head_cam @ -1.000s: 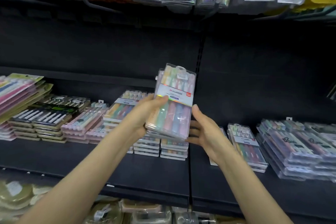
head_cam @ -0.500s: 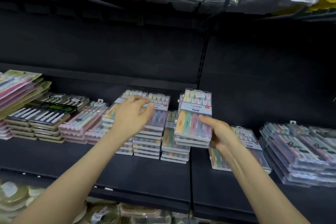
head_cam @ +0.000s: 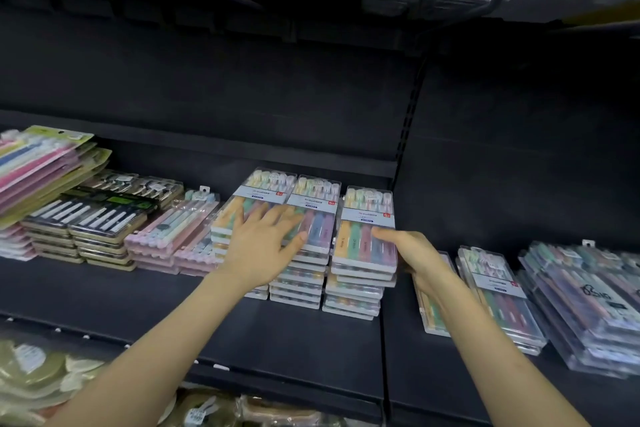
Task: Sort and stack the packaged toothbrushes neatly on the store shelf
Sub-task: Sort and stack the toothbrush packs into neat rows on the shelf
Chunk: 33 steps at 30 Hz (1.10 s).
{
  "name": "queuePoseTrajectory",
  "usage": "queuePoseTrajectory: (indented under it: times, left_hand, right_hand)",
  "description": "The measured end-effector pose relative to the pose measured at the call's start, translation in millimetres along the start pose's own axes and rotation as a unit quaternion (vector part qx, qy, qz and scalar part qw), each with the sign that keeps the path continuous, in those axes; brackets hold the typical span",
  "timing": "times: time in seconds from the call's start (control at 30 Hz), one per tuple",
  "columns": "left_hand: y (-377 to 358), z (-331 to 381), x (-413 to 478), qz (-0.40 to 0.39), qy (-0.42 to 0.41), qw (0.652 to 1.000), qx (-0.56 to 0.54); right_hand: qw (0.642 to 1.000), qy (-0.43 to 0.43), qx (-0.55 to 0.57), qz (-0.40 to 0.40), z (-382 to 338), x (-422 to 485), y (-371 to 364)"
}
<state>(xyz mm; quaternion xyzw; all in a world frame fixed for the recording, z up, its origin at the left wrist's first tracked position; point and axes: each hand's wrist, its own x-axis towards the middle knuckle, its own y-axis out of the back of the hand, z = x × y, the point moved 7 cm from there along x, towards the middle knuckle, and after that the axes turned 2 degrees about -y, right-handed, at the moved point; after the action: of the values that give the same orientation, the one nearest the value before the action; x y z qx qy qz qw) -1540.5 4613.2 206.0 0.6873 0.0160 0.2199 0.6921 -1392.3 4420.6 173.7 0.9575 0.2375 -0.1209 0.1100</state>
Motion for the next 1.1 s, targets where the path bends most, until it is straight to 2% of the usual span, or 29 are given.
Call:
queuePoseTrajectory:
  times: [0.07,0.2,0.33,0.43,0.6,0.77,1.1]
  left_hand:
    - [-0.4,-0.2,0.2,0.008,-0.001,1.000,0.000]
    - [-0.3,0.3,0.9,0.022,0.003,1.000,0.001]
    - [-1.8,0.4,-0.3,0.025,0.004,1.000,-0.006]
    - [-3.5,1.1,0.1,0.026,0.002,1.000,-0.004]
    - [-4.3,0.0,1.1,0.023,-0.001,1.000,-0.006]
    - [-4.3,-0.5,-0.4,0.023,-0.004,1.000,-0.009]
    - [0.6,1.6,-4.4,0.016,-0.012,1.000,0.003]
  right_hand:
    - [1.000,0.000,-0.023,-0.013,0.6,2.2,-2.0]
    - [0.999,-0.009,0.033,-0.033,4.3,7.9,-15.3]
    - [0.982,-0.029,0.183,-0.038,10.1,4.7,-26.0]
    - [0.976,-0.015,0.213,-0.042,11.9,1.4,-26.3]
    - [0.990,0.096,0.095,-0.047,4.1,-18.6,-19.6]
    - [0.977,0.203,-0.054,-0.033,8.9,-37.1,-25.5]
    - [0.965,0.221,-0.132,-0.046,4.4,-39.6,-21.3]
